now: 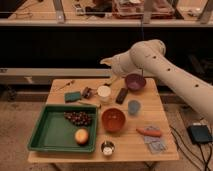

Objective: Place sponge in purple bowl

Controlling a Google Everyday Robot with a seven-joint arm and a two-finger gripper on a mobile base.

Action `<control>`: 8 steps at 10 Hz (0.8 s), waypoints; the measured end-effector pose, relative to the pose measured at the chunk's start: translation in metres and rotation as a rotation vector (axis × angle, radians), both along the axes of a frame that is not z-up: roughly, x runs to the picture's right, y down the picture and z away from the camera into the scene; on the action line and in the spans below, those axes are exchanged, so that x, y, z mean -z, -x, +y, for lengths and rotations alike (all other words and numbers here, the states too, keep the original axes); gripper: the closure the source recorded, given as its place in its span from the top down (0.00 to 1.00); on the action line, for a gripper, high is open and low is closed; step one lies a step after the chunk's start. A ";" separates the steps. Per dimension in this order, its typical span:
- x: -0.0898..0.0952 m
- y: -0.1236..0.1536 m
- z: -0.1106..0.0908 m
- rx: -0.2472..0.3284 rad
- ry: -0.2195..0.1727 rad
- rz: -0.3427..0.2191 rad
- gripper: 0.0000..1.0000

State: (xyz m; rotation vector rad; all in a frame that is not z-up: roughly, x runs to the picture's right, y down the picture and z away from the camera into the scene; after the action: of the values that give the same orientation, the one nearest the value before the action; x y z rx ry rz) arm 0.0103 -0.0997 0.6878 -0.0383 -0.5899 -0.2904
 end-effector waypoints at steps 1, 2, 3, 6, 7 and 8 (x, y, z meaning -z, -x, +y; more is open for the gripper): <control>-0.002 0.005 -0.008 0.012 0.001 -0.011 0.65; -0.005 0.014 -0.014 0.037 0.007 -0.019 0.65; -0.008 0.023 -0.019 0.062 0.017 -0.020 0.65; -0.030 0.043 -0.024 0.151 0.076 0.024 0.65; -0.034 0.051 -0.024 0.170 0.085 0.030 0.65; -0.039 0.059 -0.026 0.187 0.090 0.039 0.63</control>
State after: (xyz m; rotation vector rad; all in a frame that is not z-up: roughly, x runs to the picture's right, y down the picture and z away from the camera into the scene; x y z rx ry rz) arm -0.0484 -0.1260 0.7264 -0.1859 -0.5616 -0.4436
